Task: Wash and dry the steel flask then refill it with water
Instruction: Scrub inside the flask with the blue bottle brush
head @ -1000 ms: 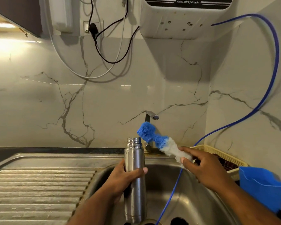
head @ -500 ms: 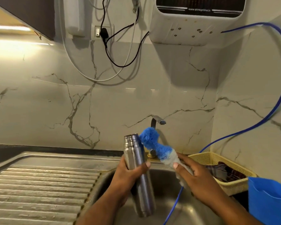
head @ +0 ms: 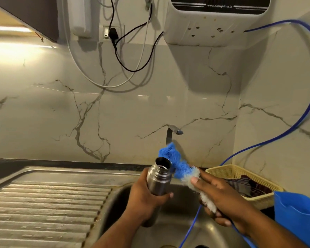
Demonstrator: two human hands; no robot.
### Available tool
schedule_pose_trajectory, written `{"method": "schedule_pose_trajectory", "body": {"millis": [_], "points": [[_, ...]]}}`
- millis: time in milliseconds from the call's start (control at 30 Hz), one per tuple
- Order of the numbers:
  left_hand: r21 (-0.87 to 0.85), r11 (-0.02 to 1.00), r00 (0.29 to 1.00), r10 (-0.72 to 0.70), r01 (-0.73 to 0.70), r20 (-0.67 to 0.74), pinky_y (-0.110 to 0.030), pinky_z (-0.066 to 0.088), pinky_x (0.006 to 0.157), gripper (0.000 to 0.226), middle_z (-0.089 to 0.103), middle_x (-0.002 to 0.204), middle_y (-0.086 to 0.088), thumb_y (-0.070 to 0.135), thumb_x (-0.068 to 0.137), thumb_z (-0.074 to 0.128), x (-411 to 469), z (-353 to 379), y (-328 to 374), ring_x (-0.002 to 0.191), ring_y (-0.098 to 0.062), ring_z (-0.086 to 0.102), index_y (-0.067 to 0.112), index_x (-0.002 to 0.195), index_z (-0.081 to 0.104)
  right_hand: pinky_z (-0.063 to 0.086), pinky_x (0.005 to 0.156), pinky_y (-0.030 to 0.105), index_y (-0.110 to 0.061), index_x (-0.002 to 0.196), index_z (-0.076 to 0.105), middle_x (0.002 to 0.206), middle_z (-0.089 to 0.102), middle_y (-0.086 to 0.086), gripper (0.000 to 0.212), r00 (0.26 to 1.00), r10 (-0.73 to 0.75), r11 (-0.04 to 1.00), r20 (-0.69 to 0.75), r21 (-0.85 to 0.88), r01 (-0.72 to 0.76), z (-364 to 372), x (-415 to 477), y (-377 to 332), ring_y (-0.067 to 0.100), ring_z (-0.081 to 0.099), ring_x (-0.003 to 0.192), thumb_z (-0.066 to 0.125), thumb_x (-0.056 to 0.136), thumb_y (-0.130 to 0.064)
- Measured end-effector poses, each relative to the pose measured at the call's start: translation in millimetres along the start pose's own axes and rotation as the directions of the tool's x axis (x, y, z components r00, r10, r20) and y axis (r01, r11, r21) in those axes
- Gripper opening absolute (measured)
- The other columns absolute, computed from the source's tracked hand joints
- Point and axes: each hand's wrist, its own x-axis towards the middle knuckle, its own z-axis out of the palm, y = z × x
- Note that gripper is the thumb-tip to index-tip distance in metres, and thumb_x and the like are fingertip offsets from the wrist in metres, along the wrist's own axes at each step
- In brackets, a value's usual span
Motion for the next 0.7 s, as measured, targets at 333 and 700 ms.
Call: {"method": "schedule_pose_trajectory", "body": {"millis": [333,700], "points": [[-0.023,1.000,0.993,0.007,-0.010,-0.120,-0.015,0.046,0.076,0.080,0.063,0.106,0.020,0.028,0.062,0.096,1,1,4,0.091,0.003,0.061,0.045,0.118,0.042,0.023,0.036,0.015,-0.044,0.120,0.067,0.064,0.039,0.008,0.022,0.992,0.084,0.991,0.090,0.093,-0.092,-1,-4,-2,0.013,0.023,0.042,0.058,0.099,-0.042],[-0.033,0.989,0.989,0.143,-0.144,-0.019,0.000,0.042,0.084,0.081,0.054,0.130,0.021,0.026,0.084,0.081,-3,13,3,0.114,0.010,0.055,0.044,0.141,0.026,0.028,0.034,0.015,-0.040,0.116,0.068,0.063,0.037,0.012,0.018,0.999,0.044,0.986,0.030,0.159,-0.049,11,-1,-3,0.013,0.024,0.037,0.057,0.102,-0.037]]}}
